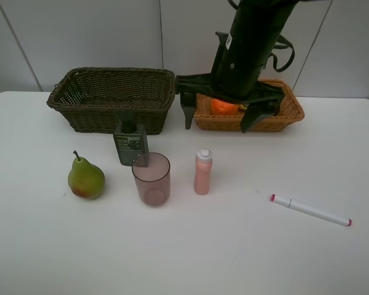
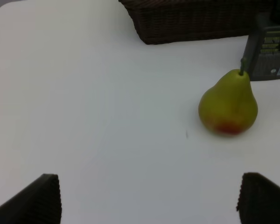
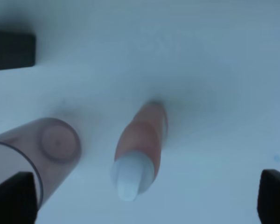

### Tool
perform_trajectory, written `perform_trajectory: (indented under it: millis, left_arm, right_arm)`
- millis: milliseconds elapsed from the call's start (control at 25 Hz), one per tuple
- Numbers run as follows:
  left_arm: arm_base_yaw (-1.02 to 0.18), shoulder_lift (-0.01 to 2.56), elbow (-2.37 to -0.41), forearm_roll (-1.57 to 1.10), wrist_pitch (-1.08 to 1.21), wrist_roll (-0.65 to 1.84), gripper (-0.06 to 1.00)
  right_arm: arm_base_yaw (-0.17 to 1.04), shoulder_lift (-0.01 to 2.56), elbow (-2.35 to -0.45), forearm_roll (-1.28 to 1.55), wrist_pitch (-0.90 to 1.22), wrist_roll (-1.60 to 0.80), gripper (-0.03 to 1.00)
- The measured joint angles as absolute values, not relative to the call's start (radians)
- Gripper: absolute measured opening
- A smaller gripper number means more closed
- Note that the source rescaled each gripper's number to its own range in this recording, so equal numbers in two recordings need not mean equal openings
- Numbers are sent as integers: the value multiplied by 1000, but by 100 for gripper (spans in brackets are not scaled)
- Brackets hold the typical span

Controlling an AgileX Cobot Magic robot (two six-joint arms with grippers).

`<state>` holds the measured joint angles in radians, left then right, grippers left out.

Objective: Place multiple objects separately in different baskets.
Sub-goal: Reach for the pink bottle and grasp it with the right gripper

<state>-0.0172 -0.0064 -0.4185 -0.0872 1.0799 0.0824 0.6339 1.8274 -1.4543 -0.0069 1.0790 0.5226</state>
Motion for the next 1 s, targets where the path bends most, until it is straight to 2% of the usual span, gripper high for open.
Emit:
perform_trajectory:
  millis: [320, 1000]
  left_arm:
    - [-17, -6, -419, -87, 1080, 82, 100]
    - [-17, -6, -419, -87, 1080, 82, 100]
  right_arm:
    - [634, 1827, -1295, 56, 919, 516, 91]
    - [662, 1927, -1284, 24, 831, 503, 89]
